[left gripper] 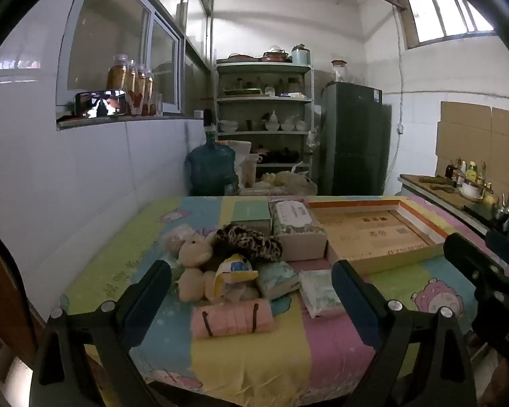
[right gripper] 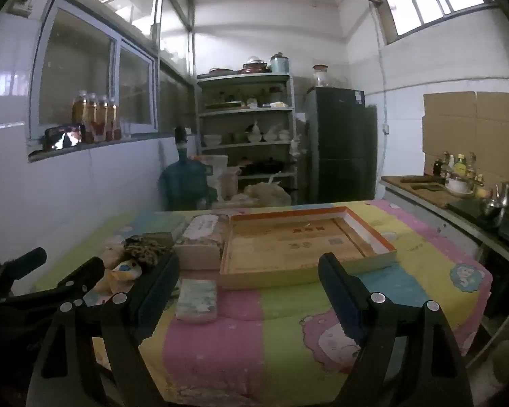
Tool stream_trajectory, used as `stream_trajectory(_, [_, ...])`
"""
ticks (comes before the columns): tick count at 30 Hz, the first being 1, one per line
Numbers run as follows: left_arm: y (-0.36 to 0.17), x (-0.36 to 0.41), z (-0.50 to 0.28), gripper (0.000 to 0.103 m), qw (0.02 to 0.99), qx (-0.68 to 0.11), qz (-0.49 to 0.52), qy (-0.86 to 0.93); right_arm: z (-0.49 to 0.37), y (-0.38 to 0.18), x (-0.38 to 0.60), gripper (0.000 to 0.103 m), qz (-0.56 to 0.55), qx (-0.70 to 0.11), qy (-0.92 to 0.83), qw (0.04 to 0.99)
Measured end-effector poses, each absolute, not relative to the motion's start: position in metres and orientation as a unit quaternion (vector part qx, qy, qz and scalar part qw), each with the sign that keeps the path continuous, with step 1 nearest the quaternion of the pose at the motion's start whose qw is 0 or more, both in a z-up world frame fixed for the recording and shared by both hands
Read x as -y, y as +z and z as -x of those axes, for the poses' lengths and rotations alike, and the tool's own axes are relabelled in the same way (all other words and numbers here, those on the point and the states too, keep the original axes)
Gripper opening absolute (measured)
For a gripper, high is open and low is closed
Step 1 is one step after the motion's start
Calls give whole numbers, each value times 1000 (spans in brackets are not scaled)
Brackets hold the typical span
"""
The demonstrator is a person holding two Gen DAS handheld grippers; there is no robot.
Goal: Organize soft objects
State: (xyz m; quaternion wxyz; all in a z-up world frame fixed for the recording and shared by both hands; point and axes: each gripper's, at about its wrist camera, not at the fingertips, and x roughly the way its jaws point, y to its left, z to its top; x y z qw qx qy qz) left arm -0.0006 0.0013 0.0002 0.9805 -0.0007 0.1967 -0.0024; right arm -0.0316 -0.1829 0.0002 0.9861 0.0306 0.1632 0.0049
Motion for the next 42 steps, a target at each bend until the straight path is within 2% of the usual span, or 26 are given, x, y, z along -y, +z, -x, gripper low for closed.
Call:
stream_trajectory(5, [1, -7, 4, 93, 981, -192, 1, -2, 31, 0, 182, 85, -29, -164, 5, 986])
stream_trajectory(42, [-3, -9, 7, 93, 980, -198, -1, -4, 34, 0, 167, 85, -30, -169, 28, 985])
